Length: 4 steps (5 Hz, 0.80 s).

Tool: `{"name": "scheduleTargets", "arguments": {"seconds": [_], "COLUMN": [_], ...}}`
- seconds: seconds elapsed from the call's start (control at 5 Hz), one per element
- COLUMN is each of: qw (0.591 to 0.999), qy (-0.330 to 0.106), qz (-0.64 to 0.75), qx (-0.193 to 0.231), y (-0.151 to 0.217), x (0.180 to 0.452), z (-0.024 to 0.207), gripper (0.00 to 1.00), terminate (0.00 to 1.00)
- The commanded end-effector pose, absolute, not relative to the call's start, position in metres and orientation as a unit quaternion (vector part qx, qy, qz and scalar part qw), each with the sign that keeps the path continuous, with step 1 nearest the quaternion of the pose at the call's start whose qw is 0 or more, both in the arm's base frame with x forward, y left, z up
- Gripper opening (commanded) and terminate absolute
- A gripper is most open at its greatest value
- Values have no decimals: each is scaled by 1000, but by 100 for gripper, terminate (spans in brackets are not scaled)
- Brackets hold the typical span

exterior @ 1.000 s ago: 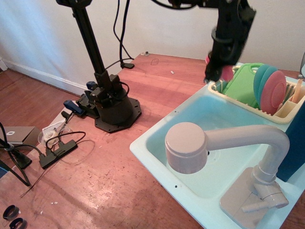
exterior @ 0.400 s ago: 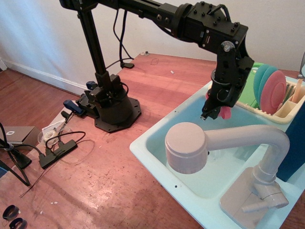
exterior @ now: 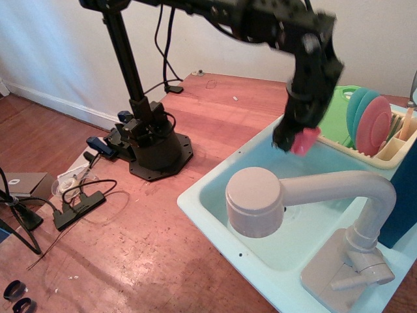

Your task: Put cup from anywhere into sink

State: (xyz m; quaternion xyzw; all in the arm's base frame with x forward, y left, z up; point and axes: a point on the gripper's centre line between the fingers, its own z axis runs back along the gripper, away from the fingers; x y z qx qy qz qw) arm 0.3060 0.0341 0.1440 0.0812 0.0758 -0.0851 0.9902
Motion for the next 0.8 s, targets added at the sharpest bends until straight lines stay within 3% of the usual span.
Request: {"name": "scheduleTargets", "arguments": {"seconds": [0.0, 0.2, 0.4, 0.6], "qw": [993, 991, 993, 993], "qy": [32, 27, 23, 41], "qz": [-47, -46, -37, -25], "qx": [108, 125, 113, 105], "y": [77, 85, 81, 82], "x": [283, 273, 270, 261], "z": [199, 243, 229, 223], "gripper": [100, 100, 100, 100], "terminate": [0, 0, 0, 100]}}
